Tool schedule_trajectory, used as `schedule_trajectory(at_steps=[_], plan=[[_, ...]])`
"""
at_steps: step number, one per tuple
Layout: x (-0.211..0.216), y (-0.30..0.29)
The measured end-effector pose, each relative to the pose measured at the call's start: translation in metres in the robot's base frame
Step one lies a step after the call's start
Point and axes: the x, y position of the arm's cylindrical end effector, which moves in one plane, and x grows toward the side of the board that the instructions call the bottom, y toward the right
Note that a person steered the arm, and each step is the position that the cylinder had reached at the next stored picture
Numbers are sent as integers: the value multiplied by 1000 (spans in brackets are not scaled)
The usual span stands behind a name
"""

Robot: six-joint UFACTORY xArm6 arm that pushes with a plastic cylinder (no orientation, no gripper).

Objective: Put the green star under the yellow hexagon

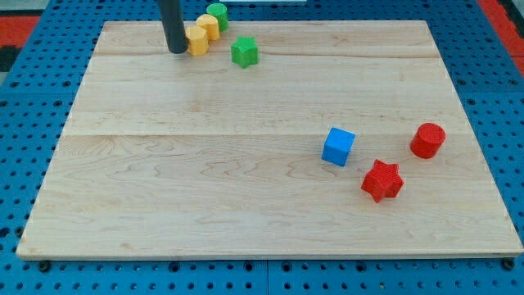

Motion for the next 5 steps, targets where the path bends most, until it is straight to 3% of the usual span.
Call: schedule_trajectory(at_steps=[1, 2, 3, 4, 5], plan=[[-22, -16], [-26, 47], [-26, 48], [-35, 4], [-49, 1]])
